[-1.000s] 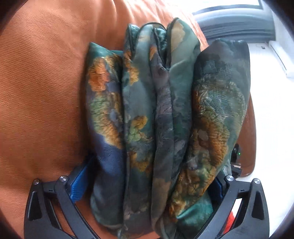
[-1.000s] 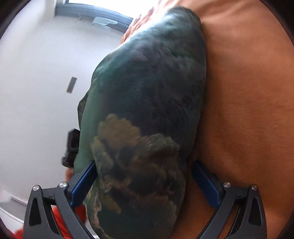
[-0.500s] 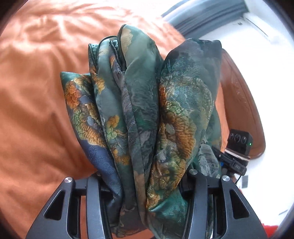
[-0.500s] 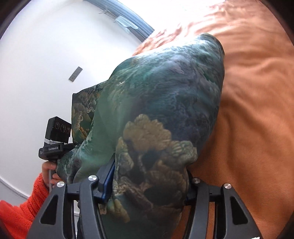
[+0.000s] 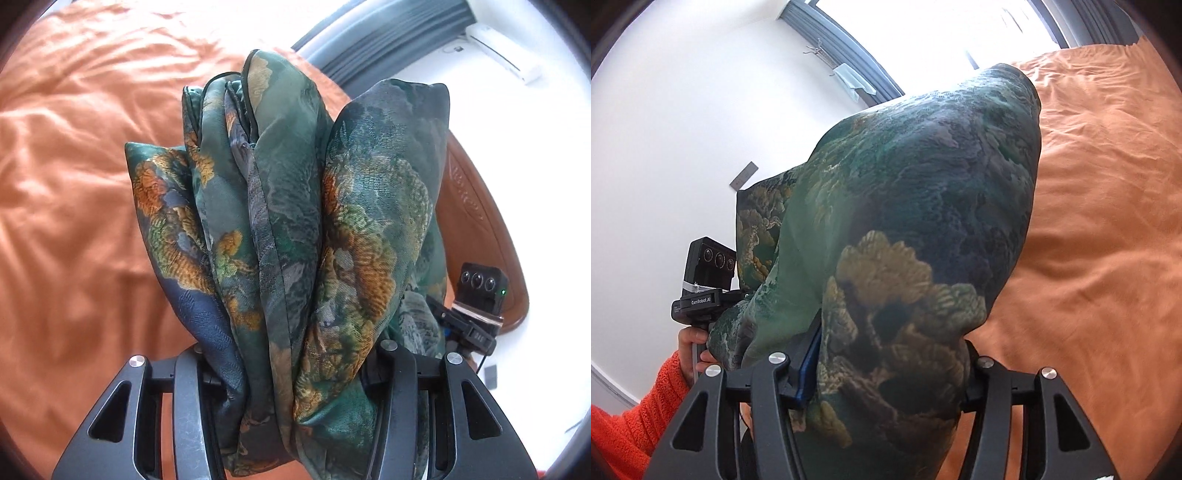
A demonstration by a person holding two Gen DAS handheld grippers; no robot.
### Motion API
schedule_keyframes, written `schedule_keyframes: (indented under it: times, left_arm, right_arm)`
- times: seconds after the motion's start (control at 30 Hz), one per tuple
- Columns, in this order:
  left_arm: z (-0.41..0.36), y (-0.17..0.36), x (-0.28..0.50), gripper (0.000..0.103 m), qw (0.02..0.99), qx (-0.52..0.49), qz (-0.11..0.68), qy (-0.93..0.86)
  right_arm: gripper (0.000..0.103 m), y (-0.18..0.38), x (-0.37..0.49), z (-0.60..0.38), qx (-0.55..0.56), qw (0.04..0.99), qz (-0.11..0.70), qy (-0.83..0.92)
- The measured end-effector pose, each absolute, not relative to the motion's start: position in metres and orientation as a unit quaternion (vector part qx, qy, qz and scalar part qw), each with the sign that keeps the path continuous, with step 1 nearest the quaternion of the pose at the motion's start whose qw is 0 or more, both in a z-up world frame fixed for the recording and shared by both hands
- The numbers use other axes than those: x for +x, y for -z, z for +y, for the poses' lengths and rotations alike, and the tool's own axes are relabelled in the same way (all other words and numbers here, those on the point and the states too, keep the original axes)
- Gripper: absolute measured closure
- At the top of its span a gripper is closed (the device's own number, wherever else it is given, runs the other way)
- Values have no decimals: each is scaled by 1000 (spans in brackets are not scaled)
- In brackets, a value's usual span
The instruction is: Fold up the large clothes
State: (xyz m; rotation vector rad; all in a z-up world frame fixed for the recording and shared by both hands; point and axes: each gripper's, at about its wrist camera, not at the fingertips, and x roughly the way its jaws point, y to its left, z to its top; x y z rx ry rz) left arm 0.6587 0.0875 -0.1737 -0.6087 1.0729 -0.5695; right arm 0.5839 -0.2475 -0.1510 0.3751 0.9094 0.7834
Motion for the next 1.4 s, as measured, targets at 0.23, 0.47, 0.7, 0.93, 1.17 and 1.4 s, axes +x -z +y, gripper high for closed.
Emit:
schedule_keyframes:
  times: [0.23, 0.47, 0.7, 0.93, 1.17, 1.4]
  left_arm:
    - [93, 277, 671, 16, 722, -373, 528, 249]
    - [125, 199, 604, 14, 830, -248, 453, 211]
    - [97, 110, 497, 0, 954, -69, 292, 12]
    - [64, 97, 445, 0, 965, -3, 258, -45]
    - [43, 72, 410, 0, 964, 8, 258, -67]
    - [35, 85, 396, 0, 948, 34, 299, -102]
  right_arm:
    - [16, 239, 624, -252, 257, 757, 507, -323]
    - [0, 240, 603, -326, 333, 762, 453, -322]
    - [0, 169, 526, -346, 126, 888, 390, -208]
    - [0, 128, 439, -327, 13, 937, 319, -142]
    - [1, 86, 384, -301, 38, 955, 266, -124]
    - [0, 73, 357, -282, 23, 963, 248, -100]
